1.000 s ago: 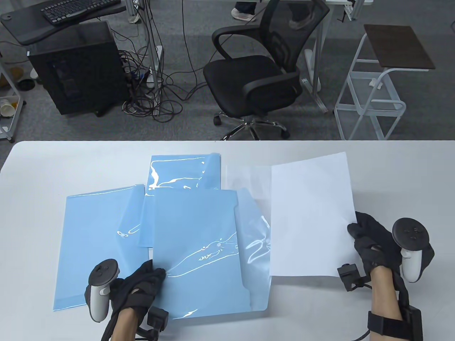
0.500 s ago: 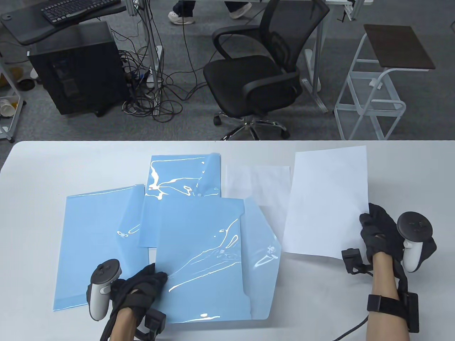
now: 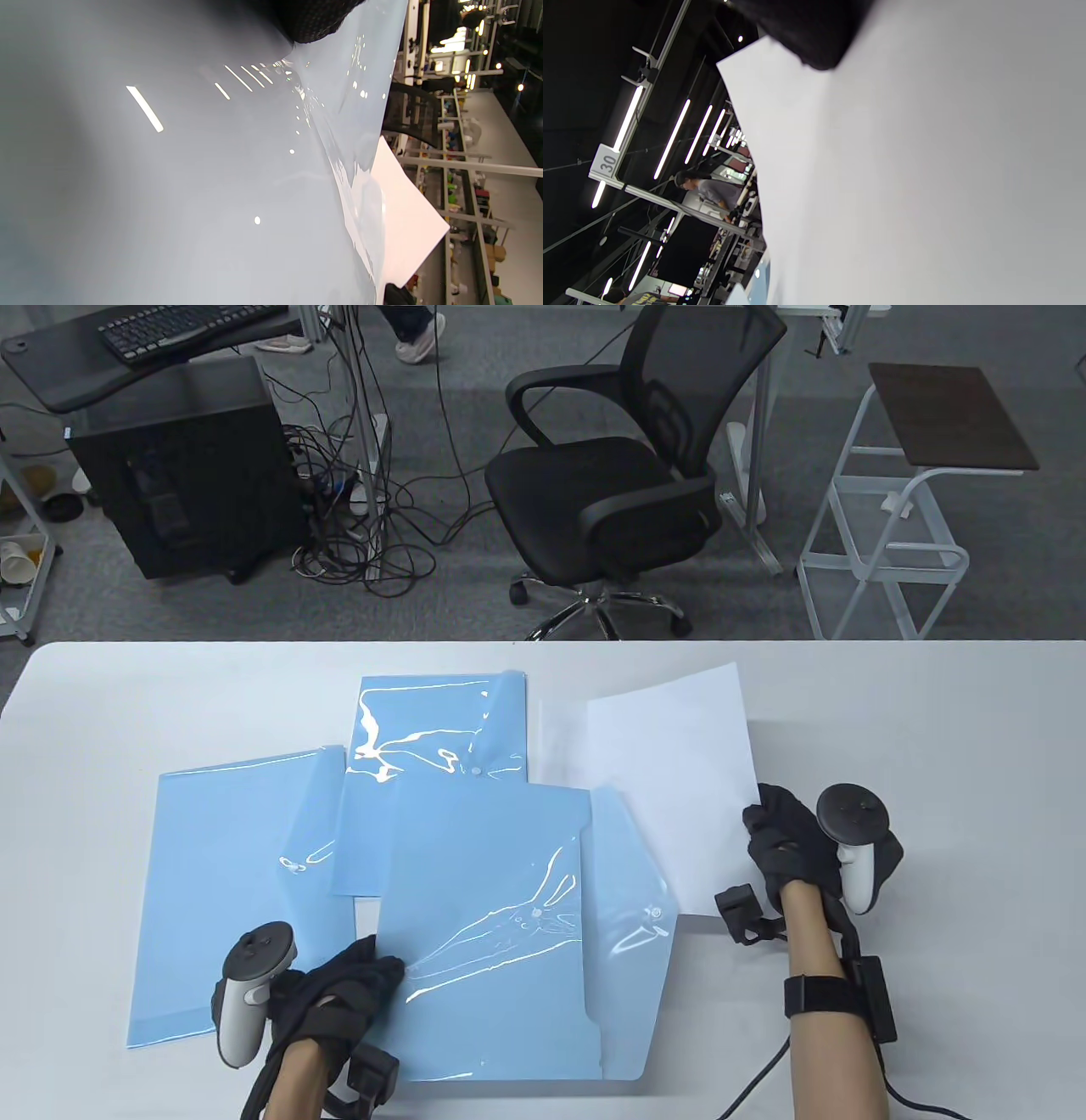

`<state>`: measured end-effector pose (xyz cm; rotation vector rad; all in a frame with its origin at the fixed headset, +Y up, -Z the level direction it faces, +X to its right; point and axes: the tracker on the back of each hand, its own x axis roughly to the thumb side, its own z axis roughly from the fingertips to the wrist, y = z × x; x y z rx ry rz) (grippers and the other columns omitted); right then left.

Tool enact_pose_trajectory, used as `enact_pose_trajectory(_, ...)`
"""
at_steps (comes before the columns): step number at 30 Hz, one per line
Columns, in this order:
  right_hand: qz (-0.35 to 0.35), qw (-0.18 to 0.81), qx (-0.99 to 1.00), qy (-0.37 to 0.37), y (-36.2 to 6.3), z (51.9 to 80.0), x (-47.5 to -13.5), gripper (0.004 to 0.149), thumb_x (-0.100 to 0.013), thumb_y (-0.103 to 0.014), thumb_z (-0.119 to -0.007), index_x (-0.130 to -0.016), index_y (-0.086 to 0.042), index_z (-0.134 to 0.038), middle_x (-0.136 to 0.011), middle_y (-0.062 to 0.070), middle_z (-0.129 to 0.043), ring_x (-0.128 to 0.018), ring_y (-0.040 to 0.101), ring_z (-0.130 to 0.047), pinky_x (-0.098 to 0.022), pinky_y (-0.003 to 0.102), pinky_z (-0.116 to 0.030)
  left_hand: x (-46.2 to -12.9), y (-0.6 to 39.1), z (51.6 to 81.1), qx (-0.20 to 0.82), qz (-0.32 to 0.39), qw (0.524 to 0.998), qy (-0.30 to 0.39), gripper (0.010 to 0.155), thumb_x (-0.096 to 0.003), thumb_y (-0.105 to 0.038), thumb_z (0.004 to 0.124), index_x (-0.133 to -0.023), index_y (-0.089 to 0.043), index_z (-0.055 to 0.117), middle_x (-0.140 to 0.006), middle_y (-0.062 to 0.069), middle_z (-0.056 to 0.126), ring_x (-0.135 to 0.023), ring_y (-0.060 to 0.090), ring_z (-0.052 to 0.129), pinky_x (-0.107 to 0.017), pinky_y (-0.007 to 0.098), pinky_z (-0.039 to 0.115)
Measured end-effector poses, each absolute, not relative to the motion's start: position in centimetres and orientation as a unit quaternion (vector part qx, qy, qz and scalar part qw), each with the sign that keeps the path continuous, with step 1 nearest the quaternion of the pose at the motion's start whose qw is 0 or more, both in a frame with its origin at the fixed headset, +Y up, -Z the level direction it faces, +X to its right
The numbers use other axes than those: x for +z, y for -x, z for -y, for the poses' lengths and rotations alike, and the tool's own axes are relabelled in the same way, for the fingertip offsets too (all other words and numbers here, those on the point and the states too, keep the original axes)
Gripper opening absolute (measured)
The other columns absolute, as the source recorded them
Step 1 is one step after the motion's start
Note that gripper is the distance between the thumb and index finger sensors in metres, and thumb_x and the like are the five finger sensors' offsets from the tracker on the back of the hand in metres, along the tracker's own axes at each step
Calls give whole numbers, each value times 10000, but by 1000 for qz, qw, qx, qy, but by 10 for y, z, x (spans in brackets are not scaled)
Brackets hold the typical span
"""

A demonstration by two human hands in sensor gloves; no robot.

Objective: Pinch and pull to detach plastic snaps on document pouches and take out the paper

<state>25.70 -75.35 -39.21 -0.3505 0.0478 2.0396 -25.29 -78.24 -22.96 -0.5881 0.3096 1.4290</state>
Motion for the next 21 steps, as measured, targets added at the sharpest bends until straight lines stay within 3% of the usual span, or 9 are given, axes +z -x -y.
enact_pose_trajectory(21,-70,526,834,154,-216,790,-433,480,-552,-151,-718,-999,21,-685,-729,192,-978,-392,300,-1033,-244,467,-899,-231,252,782,634,-146,709,271,451,-583,-240,676,-1011,-104,634,-832,63,913,-500,214,1047,-375,361,910)
